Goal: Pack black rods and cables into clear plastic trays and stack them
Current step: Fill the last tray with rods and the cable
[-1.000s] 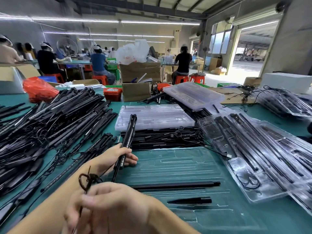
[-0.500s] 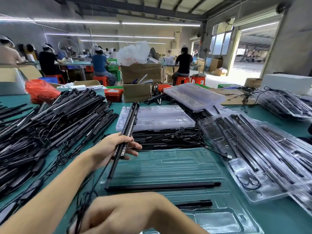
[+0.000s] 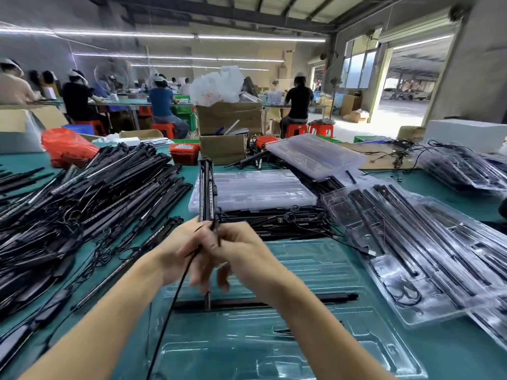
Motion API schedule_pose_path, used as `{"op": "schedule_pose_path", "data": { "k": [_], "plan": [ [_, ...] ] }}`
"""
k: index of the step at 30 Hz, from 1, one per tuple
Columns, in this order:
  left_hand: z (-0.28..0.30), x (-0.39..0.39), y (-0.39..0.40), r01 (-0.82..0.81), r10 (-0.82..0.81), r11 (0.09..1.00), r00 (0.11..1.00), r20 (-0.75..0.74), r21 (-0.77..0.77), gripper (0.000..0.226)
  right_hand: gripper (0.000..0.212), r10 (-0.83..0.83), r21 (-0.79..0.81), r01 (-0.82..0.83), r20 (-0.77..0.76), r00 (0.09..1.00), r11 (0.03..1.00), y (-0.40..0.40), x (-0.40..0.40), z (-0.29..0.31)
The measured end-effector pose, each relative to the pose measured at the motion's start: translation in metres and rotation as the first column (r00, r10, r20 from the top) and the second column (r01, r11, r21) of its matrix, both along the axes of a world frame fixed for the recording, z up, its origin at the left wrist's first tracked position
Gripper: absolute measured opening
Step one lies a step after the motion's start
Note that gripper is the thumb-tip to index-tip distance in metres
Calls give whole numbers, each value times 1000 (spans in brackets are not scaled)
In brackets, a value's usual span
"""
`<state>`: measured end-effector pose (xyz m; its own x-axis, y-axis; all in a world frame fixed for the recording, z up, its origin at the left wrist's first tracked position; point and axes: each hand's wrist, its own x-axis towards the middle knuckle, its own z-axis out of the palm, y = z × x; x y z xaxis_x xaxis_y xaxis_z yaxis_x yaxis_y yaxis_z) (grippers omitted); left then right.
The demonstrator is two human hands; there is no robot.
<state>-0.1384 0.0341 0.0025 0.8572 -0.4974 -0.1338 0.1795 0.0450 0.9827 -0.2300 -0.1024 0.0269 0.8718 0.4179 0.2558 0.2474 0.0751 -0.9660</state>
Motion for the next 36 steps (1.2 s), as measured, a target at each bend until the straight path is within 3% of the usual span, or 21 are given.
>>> {"op": "schedule_pose_path", "data": {
  "k": [4, 9, 16, 19, 22, 24, 26, 27, 30, 32, 34, 36],
  "plan": [
    [8, -14, -4, 74, -76, 996, 997, -31, -49, 27, 34, -177, 48, 180, -70, 982, 982, -16, 15, -10],
    [4, -16, 9, 132, -122, 990, 979, -166, 49, 27, 36, -379, 95, 406, -214, 900, 909, -28, 34, -19],
    [-5, -13, 19, 434, -439, 898, 877, -195, -68, 41, 35, -364, 137, 413, -283, 887, 900, -33, 42, -37],
    [-5, -12, 18, 437, -444, 896, 882, -159, -77, 42, 34, -352, 143, 406, -299, 887, 903, -36, 42, -47],
    [0, -9, 15, 320, -331, 933, 943, -45, -165, 47, 40, -321, 109, 379, -349, 880, 919, -38, 41, -51],
    [9, -7, 13, 236, -245, 929, 970, 6, -284, 39, 52, -253, 14, 282, -399, 881, 959, -39, 36, -49],
    [21, -6, 10, 176, -175, 909, 984, 38, -379, 15, 54, -87, -86, 57, -409, 908, 995, -38, 26, -43],
    [27, -4, 8, 147, -139, 901, 989, 50, -408, 14, 49, 38, -125, -93, -388, 921, 988, -36, 19, -39],
    [46, -1, 0, 70, -32, 899, 995, 94, -432, 31, 33, 445, -224, -521, -314, 839, 824, -19, 0, -25],
    [53, -1, -7, 46, 4, 915, 993, 122, -402, 37, 31, 551, -220, -624, -315, 773, 750, -8, -6, -22],
    [57, -1, -10, -3, 53, 917, 992, 114, -400, 42, 21, 569, -136, -646, -363, 738, 751, -3, -10, -15],
    [58, 2, -9, -68, 102, 906, 993, 60, -419, 39, 27, 622, 1, -668, -367, 692, 744, -7, -15, -7]
  ]
}}
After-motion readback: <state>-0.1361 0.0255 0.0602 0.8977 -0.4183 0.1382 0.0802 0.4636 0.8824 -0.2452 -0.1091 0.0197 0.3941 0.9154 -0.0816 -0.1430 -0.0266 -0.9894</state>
